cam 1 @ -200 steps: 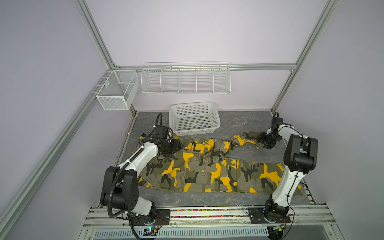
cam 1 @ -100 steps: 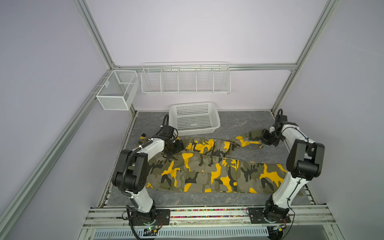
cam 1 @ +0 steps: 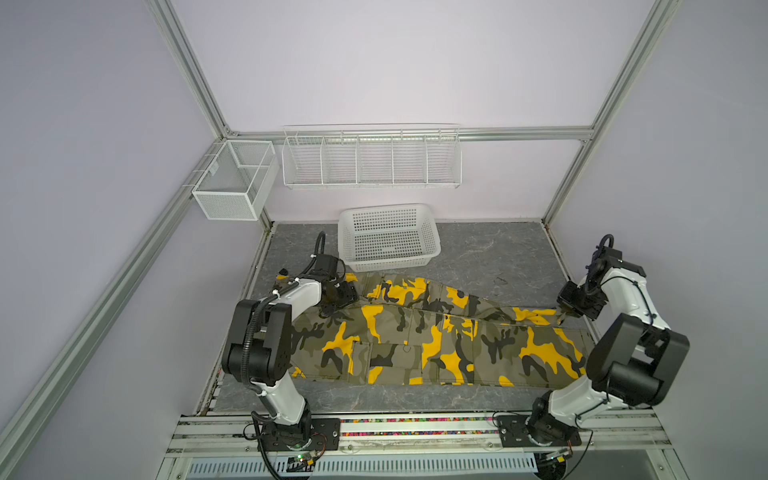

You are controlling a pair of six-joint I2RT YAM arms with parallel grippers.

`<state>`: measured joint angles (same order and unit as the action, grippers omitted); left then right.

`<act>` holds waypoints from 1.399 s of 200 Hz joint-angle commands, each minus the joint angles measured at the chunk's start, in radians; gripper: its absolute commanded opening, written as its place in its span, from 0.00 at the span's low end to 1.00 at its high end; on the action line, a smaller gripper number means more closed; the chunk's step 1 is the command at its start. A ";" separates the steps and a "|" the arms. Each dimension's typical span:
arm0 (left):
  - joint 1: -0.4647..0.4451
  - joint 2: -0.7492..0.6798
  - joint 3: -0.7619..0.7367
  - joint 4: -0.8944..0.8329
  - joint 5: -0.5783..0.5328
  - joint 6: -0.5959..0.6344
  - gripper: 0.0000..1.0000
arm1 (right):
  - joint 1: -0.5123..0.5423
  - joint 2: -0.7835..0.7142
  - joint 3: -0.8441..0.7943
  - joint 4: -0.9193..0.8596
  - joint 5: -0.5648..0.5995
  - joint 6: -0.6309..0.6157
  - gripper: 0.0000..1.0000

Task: Fold and stack the trousers

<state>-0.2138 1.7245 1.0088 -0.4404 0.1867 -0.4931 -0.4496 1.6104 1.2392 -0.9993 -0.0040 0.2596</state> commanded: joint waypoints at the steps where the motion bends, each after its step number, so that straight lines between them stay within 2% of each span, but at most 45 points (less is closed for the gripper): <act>1: 0.022 0.007 -0.040 -0.094 -0.092 0.036 0.79 | 0.000 0.000 -0.032 -0.008 0.003 -0.005 0.11; 27: 0.058 -0.018 -0.072 -0.123 -0.119 0.037 0.80 | 0.003 -0.009 -0.002 0.034 -0.120 -0.011 0.08; 62: 0.087 -0.042 -0.082 -0.161 -0.140 0.021 0.78 | 0.013 -0.014 0.033 0.011 -0.111 -0.032 0.08; 85: 0.086 -0.057 -0.085 -0.164 -0.138 0.011 0.79 | 0.021 -0.015 0.043 0.088 -0.228 -0.039 0.08; 120: 0.087 -0.048 -0.068 -0.183 -0.155 0.029 0.79 | 0.079 0.067 0.241 0.115 -0.227 -0.079 0.07; 146: 0.088 -0.067 -0.071 -0.190 -0.167 0.029 0.79 | 0.095 0.132 0.421 0.111 -0.287 -0.106 0.07; 165: 0.089 -0.073 -0.083 -0.193 -0.173 0.025 0.79 | 0.096 0.120 0.493 0.109 -0.324 -0.115 0.07; 189: 0.090 -0.082 -0.105 -0.176 -0.166 0.012 0.79 | 0.072 0.079 0.411 0.158 -0.292 -0.140 0.07; 205: 0.090 -0.077 -0.116 -0.155 -0.145 0.000 0.79 | 0.048 0.127 0.325 0.151 -0.263 -0.196 0.07; 243: 0.090 -0.068 -0.100 -0.147 -0.107 -0.003 0.79 | 0.027 0.243 0.156 0.203 -0.243 -0.240 0.12; 260: 0.090 -0.076 -0.082 -0.167 -0.108 0.006 0.79 | 0.015 0.268 0.150 0.150 -0.166 -0.245 0.14; 271: 0.090 -0.086 -0.071 -0.178 -0.108 0.007 0.79 | 0.005 0.275 0.156 0.109 -0.117 -0.247 0.18; 280: 0.090 -0.096 -0.064 -0.185 -0.103 0.008 0.79 | 0.002 0.273 0.159 0.089 -0.066 -0.249 0.26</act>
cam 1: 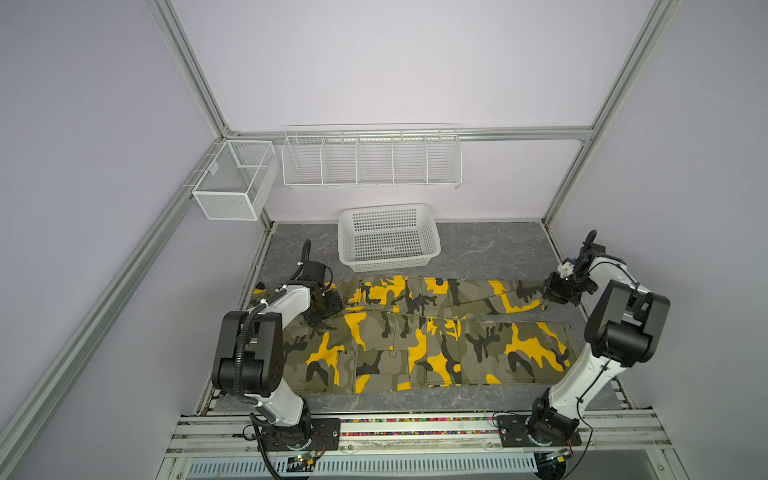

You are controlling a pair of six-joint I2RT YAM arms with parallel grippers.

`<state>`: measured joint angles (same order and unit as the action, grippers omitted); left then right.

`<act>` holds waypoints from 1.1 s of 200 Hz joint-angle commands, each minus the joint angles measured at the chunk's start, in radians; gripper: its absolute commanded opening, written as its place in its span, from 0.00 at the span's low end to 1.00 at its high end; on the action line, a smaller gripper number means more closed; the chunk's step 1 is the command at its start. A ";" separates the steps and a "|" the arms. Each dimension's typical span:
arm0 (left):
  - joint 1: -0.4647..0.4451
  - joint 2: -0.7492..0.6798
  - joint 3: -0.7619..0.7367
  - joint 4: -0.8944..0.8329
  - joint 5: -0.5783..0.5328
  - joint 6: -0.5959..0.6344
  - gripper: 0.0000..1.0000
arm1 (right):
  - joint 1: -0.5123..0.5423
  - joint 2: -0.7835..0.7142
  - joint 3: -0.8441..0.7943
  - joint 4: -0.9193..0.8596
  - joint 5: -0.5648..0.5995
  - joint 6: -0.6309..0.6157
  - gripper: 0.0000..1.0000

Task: Fold and stack the trousers

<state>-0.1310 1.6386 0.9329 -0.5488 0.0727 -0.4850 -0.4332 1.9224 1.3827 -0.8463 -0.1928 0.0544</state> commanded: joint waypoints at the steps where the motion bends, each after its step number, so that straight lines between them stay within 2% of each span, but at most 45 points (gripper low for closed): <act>1: 0.007 -0.011 0.012 -0.078 0.011 -0.002 0.79 | -0.015 -0.040 0.017 -0.066 0.129 -0.044 0.28; 13: 0.007 -0.027 0.022 -0.086 0.019 -0.002 0.80 | -0.012 -0.044 0.047 -0.098 0.175 -0.054 0.41; 48: 0.007 -0.059 0.094 -0.141 0.020 0.015 0.81 | 0.023 -0.092 0.123 -0.103 0.207 -0.046 0.50; 66: 0.007 -0.065 0.141 -0.173 0.012 0.033 0.82 | 0.051 -0.092 0.163 -0.104 0.225 -0.029 0.51; 86: 0.007 -0.062 0.178 -0.194 0.012 0.043 0.82 | 0.076 -0.077 0.171 -0.099 0.191 -0.018 0.51; 105: 0.007 -0.053 0.199 -0.200 0.010 0.049 0.82 | 0.100 -0.043 0.159 -0.074 0.096 -0.019 0.51; 131: 0.009 -0.022 0.222 -0.191 0.005 0.052 0.82 | 0.129 0.017 0.145 -0.048 0.031 -0.035 0.52; 170: 0.011 0.012 0.207 -0.168 0.006 0.070 0.82 | 0.129 0.123 0.143 -0.025 0.047 -0.027 0.52; 185: 0.013 0.016 0.207 -0.173 0.002 0.080 0.82 | 0.132 0.125 0.148 -0.014 0.061 -0.024 0.53; 204: 0.013 0.005 0.201 -0.179 -0.007 0.086 0.82 | 0.125 0.097 0.152 0.002 0.149 -0.036 0.56; 220: 0.013 0.001 0.188 -0.177 -0.004 0.086 0.82 | 0.101 0.103 0.191 -0.005 0.161 -0.052 0.57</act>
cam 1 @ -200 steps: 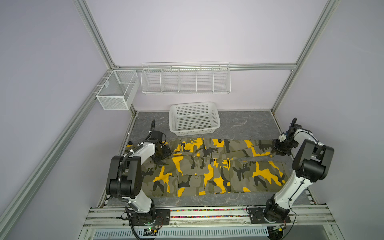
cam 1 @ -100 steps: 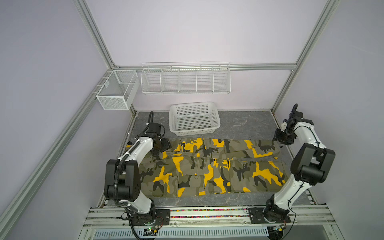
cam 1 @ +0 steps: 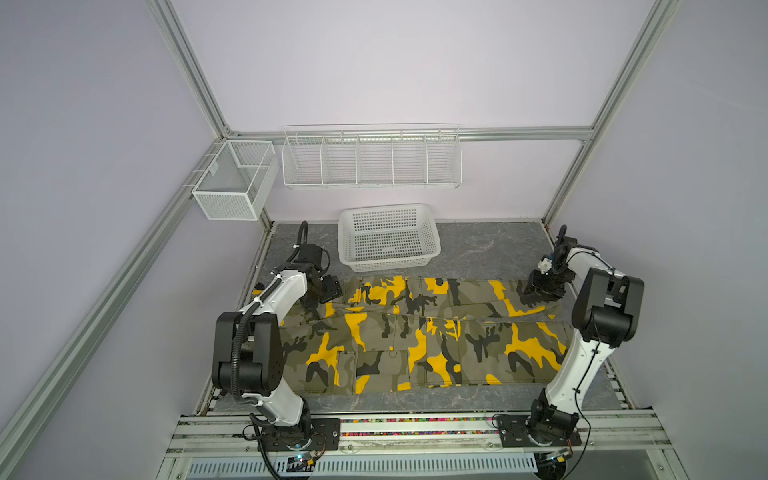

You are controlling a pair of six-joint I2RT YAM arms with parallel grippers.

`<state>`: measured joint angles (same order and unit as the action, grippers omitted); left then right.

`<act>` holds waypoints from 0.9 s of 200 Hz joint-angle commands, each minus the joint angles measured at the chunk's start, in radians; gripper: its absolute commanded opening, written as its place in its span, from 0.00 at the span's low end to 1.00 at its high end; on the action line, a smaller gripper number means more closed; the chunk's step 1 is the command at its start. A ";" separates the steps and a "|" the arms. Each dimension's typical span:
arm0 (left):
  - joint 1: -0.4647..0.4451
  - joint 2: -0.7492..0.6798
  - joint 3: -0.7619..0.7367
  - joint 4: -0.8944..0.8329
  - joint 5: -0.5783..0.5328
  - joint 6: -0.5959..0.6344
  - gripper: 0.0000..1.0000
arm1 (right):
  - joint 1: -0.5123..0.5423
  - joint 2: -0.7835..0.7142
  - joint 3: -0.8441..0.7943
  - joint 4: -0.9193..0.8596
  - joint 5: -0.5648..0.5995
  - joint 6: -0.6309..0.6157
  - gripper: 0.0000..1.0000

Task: Fold and stack the trousers

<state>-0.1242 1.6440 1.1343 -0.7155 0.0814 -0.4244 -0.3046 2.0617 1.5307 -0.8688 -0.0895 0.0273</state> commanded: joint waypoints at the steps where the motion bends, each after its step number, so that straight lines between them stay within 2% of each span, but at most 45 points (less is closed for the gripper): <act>1: 0.006 -0.006 -0.015 -0.010 -0.012 0.026 0.82 | -0.029 -0.034 0.048 0.015 0.060 -0.026 0.57; 28: 0.006 -0.008 -0.029 -0.004 0.007 0.023 0.82 | -0.044 0.031 0.153 -0.016 0.105 -0.064 0.60; 75: 0.023 -0.021 0.001 -0.027 -0.005 0.036 0.84 | -0.053 0.181 0.311 -0.051 0.108 -0.083 0.63; 138: 0.091 -0.002 0.069 -0.046 -0.009 0.024 0.85 | -0.046 0.287 0.396 -0.081 0.038 -0.081 0.62; 150: 0.101 0.012 0.091 -0.057 -0.035 0.017 0.85 | -0.045 0.303 0.397 -0.082 0.029 -0.082 0.55; 171: 0.127 0.037 0.130 -0.076 -0.111 -0.023 0.85 | -0.045 0.302 0.394 -0.106 0.018 -0.088 0.25; 180: 0.140 0.048 0.146 -0.078 -0.146 -0.044 0.85 | -0.045 0.288 0.387 -0.096 0.012 -0.090 0.15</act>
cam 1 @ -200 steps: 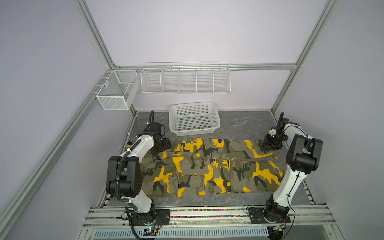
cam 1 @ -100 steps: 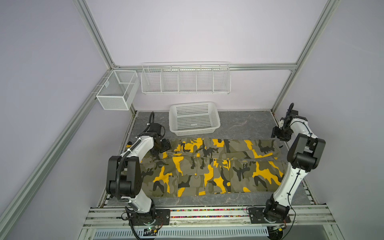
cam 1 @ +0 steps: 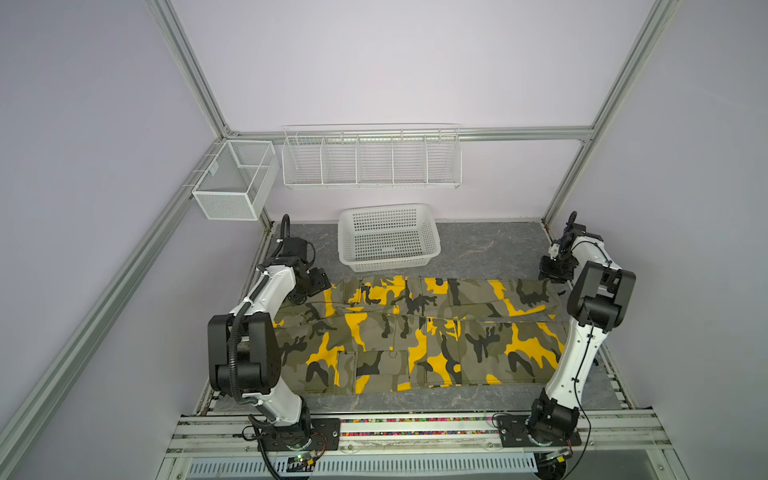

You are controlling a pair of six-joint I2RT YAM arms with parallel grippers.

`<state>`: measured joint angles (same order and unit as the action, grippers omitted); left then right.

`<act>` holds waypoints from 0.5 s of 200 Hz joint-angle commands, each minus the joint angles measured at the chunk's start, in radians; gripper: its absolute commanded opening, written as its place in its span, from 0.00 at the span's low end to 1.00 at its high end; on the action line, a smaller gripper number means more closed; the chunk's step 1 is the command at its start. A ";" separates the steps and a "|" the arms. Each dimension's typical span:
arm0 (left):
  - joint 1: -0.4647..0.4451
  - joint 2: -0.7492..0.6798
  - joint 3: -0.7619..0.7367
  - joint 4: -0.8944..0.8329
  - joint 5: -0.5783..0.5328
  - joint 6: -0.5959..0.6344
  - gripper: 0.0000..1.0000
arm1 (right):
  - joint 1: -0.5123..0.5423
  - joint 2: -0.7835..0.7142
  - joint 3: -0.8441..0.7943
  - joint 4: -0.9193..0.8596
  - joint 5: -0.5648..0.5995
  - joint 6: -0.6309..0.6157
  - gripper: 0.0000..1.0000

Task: Fold and stack the trousers

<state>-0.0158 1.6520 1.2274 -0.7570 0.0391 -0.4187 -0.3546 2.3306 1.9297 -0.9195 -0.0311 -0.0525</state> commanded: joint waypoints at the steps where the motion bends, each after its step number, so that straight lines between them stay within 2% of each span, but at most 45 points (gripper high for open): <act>1: 0.033 0.041 0.055 -0.036 -0.107 -0.053 0.85 | 0.005 0.017 -0.012 -0.045 -0.046 -0.010 0.14; 16: 0.040 0.074 0.096 -0.063 -0.214 -0.115 0.85 | 0.006 -0.016 -0.021 -0.012 -0.053 -0.016 0.07; 30: 0.048 0.121 0.145 -0.101 -0.301 -0.138 0.85 | 0.006 -0.056 -0.024 -0.004 -0.066 -0.020 0.06; 55: 0.095 0.168 0.182 -0.096 -0.364 -0.208 0.85 | 0.005 -0.152 -0.065 0.034 -0.098 -0.014 0.06; 100: 0.172 0.260 0.236 -0.066 -0.388 -0.288 0.85 | 0.005 -0.332 -0.200 0.118 -0.138 0.003 0.06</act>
<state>0.1291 1.8717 1.4216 -0.8185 -0.2863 -0.6323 -0.3527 2.1029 1.7813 -0.8600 -0.1200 -0.0521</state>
